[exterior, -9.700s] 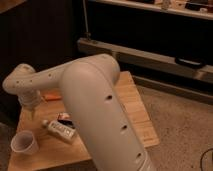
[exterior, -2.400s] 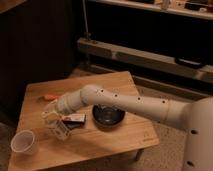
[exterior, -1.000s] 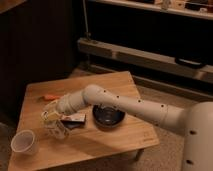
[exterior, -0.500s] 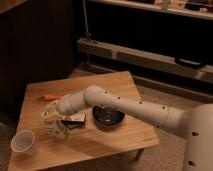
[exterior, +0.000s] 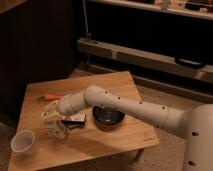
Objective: Stand the bottle upright
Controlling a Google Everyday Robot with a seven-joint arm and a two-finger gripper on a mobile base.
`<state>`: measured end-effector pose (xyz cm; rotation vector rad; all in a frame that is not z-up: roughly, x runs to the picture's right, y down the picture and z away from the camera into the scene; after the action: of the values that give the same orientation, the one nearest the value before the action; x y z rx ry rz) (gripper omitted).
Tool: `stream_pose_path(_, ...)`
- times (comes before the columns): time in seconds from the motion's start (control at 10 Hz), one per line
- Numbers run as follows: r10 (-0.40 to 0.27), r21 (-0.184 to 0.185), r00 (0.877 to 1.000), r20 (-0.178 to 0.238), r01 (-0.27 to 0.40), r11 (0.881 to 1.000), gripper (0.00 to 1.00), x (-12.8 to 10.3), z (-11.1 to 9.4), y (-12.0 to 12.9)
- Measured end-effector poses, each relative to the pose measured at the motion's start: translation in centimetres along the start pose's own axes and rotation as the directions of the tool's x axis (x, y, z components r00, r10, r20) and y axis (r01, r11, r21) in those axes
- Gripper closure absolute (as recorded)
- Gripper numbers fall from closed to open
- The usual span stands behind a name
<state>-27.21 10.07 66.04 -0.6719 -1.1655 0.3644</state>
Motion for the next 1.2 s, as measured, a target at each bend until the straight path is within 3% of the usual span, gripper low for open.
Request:
stream_pose_path(0.2, -0.001, -0.003, 1.0, 0.001, 0.001, 1.0, 0.76, -0.05, 0.1, 0.1)
stream_pose_path(0.5, -0.006, -0.004, 1.0, -0.003, 0.006, 1.0, 0.54, -0.11, 0.2, 0.17)
stream_pose_path(1.2, -0.001, -0.012, 1.0, -0.005, 0.0, 1.0, 0.53, -0.01, 0.4, 0.16)
